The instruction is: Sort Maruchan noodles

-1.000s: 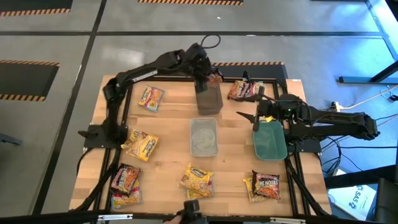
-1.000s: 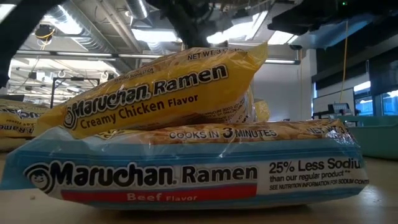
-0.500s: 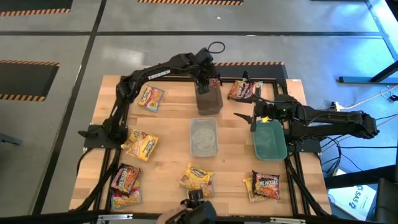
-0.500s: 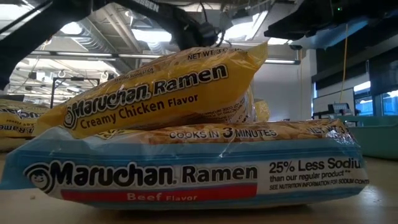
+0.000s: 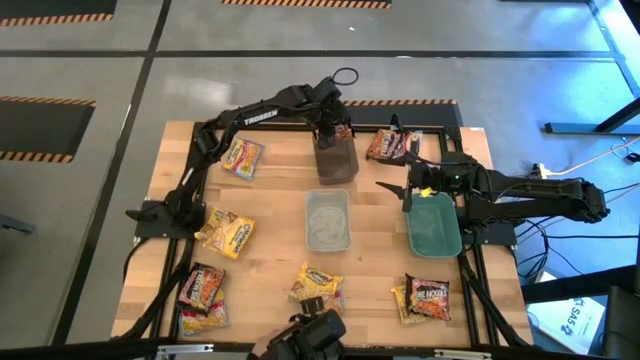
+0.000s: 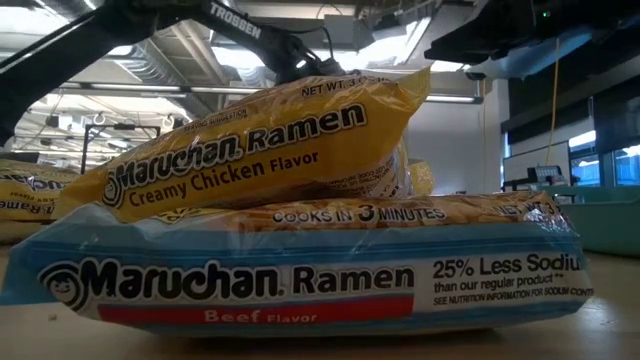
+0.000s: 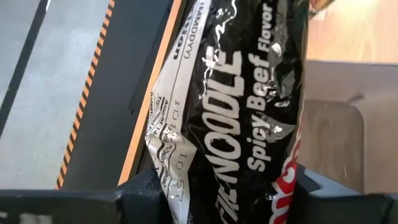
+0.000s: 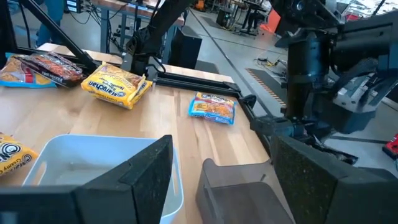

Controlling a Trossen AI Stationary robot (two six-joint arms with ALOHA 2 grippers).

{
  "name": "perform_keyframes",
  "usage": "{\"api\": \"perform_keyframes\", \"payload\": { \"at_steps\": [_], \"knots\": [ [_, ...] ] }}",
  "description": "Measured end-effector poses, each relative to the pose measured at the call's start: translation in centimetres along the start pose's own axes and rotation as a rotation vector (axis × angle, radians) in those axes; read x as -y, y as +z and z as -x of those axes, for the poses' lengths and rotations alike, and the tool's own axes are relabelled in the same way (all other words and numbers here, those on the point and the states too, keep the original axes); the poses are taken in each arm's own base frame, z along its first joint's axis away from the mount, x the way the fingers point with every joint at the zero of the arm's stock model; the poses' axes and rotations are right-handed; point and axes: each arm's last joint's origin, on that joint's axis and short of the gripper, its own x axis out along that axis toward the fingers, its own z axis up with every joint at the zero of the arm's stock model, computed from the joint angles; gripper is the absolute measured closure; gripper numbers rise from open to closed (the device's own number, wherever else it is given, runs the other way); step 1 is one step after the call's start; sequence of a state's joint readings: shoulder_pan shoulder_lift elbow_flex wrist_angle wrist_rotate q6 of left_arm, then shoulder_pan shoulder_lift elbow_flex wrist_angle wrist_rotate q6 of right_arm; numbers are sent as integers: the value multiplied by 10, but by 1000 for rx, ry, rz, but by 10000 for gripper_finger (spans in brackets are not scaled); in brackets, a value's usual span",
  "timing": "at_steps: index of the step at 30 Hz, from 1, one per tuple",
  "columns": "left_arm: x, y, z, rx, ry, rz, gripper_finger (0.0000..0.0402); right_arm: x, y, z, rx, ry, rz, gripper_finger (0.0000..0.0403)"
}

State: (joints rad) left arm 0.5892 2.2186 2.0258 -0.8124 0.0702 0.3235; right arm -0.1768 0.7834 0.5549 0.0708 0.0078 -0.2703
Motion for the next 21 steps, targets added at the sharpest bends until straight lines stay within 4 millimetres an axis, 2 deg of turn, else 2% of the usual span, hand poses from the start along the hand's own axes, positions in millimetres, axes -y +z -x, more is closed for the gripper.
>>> {"api": "perform_keyframes", "payload": {
  "at_steps": [12,18,21],
  "knots": [
    [-1,-9,-4,-87,7,-4,238,0,0,0,1,-1,0,150],
    [1,-4,16,-68,32,-17,239,0,1,0,5,-1,0,150],
    [4,-6,18,-93,23,-20,239,0,1,0,9,-3,0,150]
  ]
}}
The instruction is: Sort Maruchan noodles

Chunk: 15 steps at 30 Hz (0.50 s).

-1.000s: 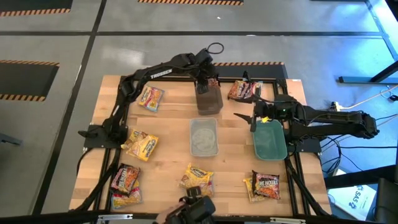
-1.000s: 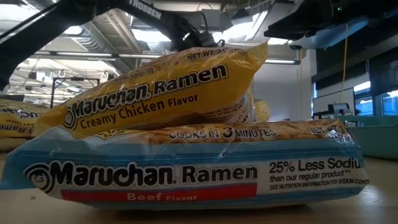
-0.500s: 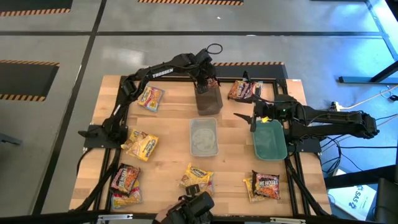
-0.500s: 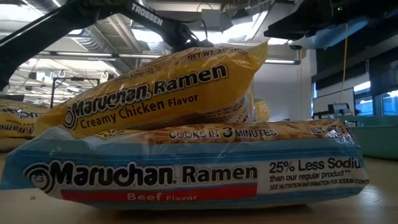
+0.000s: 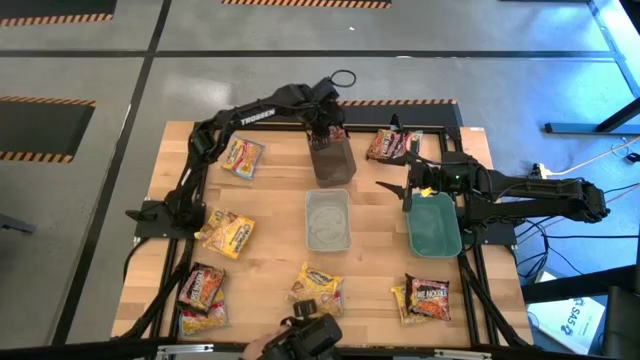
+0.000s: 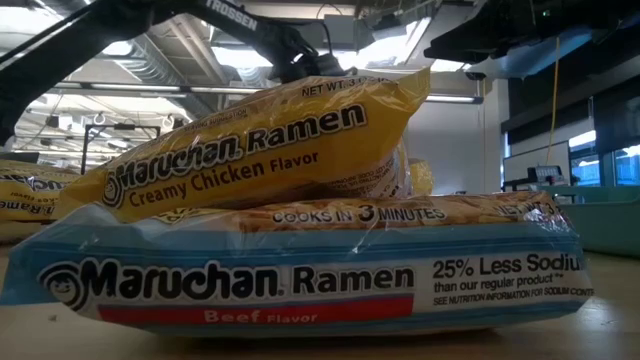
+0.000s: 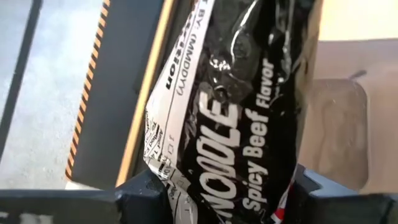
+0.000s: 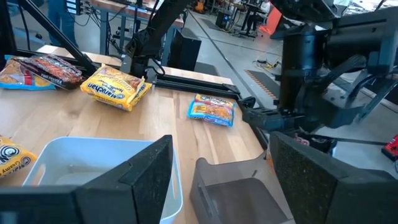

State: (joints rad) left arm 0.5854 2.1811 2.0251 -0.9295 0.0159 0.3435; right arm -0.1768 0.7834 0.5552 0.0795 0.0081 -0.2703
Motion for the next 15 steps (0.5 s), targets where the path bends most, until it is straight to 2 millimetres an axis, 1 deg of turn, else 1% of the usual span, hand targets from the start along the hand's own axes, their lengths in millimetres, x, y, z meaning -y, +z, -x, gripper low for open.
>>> {"api": "perform_keyframes", "payload": {
  "at_steps": [5,11,15],
  "knots": [
    [2,-4,0,-54,10,-3,239,0,0,0,1,0,-1,150],
    [2,-3,0,-44,16,-3,239,0,0,0,0,0,-2,150],
    [1,-6,-3,-67,7,22,239,0,0,0,1,0,-3,150]
  ]
}}
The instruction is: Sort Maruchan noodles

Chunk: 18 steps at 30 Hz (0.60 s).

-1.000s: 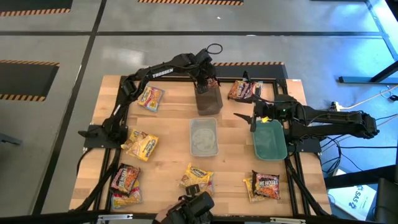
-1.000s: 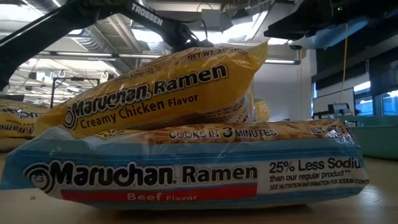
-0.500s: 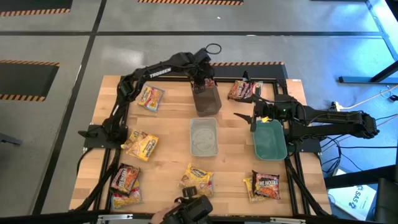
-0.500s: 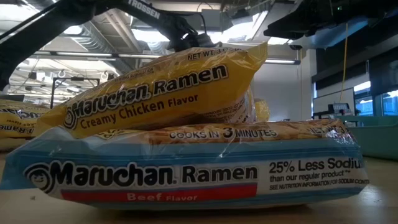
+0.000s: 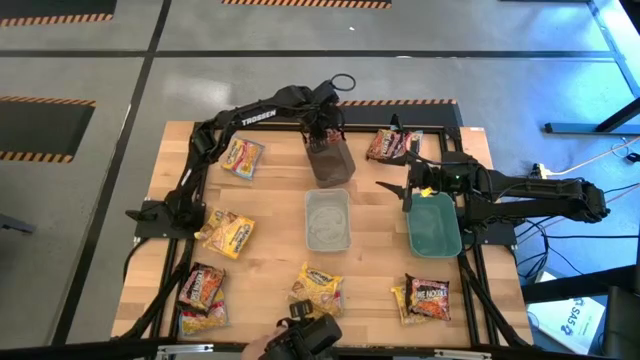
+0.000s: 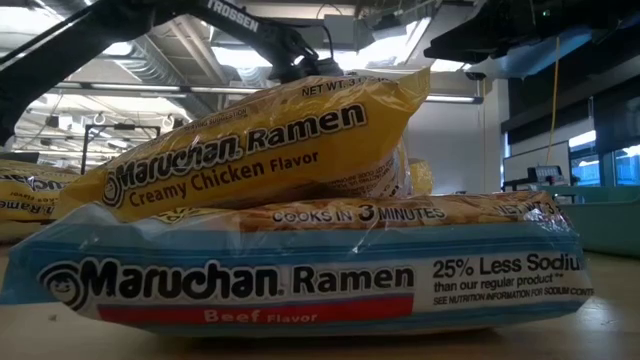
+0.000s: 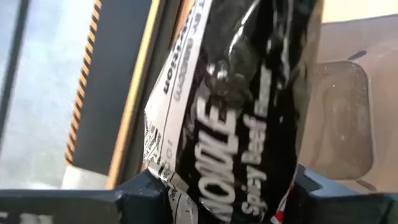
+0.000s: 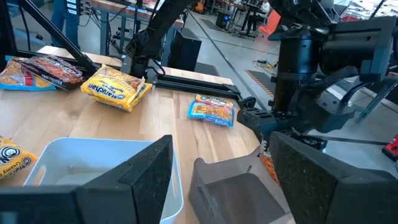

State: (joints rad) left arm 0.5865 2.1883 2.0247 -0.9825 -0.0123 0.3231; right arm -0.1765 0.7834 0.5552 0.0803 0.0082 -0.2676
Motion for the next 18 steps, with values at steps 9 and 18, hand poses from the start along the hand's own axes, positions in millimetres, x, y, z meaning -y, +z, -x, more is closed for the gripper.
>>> {"api": "perform_keyframes", "payload": {
  "at_steps": [9,18],
  "knots": [
    [-3,-4,0,-21,-16,-13,239,0,0,0,0,0,-1,150],
    [-3,-9,0,-80,-21,-67,239,0,0,0,0,0,-1,150]
  ]
}}
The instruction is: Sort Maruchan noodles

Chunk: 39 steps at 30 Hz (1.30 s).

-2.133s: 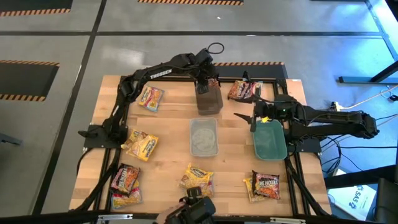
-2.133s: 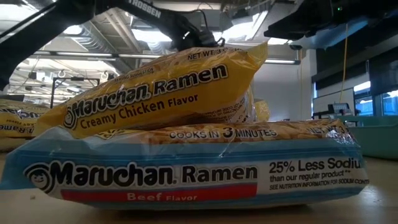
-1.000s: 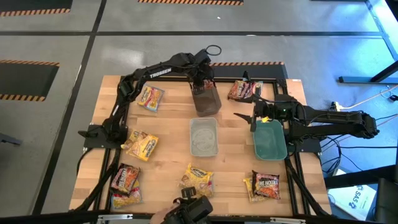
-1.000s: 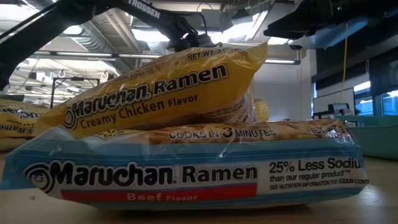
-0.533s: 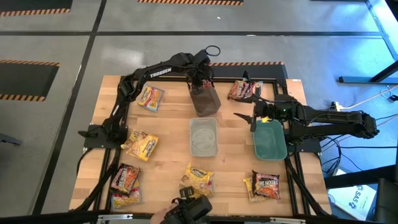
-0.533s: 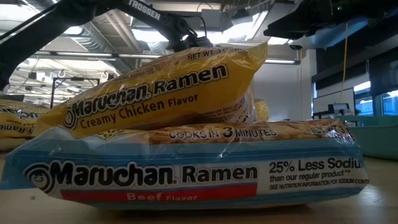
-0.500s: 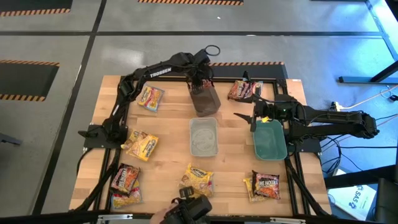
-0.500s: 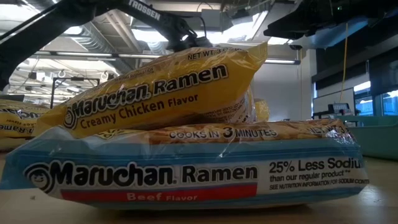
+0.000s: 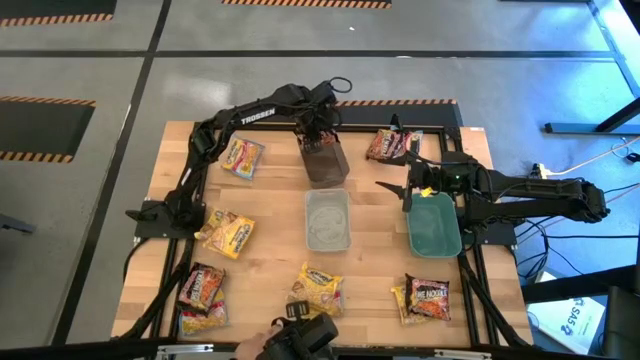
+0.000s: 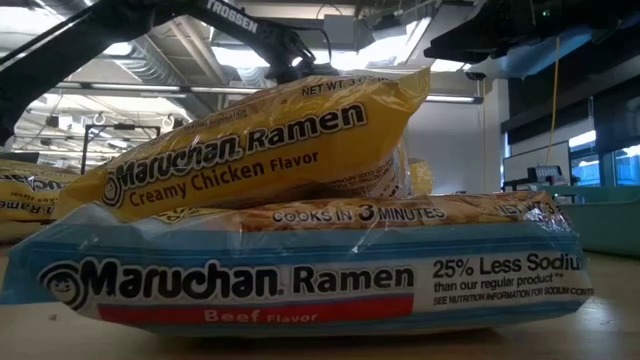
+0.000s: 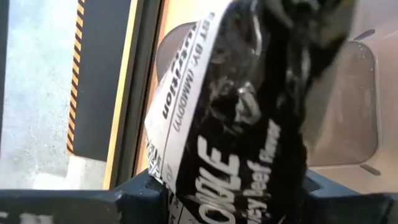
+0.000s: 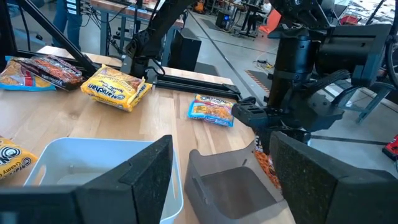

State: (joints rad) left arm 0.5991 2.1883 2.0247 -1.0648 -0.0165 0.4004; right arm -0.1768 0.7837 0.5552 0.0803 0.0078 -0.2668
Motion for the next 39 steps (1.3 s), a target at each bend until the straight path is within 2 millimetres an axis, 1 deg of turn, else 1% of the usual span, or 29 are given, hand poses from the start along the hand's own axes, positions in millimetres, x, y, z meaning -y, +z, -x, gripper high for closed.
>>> {"api": "perform_keyframes", "payload": {
  "at_steps": [5,11,16,19,23,27,31,35,39],
  "knots": [
    [-4,-1,-3,-21,46,37,239,0,0,0,0,0,0,150],
    [-5,-3,-2,-35,48,63,239,0,0,0,4,-1,0,150],
    [-5,0,13,-40,39,90,239,0,0,-7,9,-3,0,150],
    [-3,-1,19,-63,30,106,239,-1,-4,-15,-9,-8,0,150],
    [-3,-1,20,-67,29,129,239,-1,-10,-29,-46,-62,1,150],
    [-3,-1,13,-49,26,131,239,1,-16,-42,-71,-164,3,150],
    [-1,-5,7,-74,3,132,239,1,-22,-56,-86,-232,10,150],
    [0,-10,4,-109,-12,130,239,0,-30,-72,-79,-268,29,150],
    [0,-10,4,-107,-11,125,239,6,-44,-88,-86,-293,19,150]
  ]
}}
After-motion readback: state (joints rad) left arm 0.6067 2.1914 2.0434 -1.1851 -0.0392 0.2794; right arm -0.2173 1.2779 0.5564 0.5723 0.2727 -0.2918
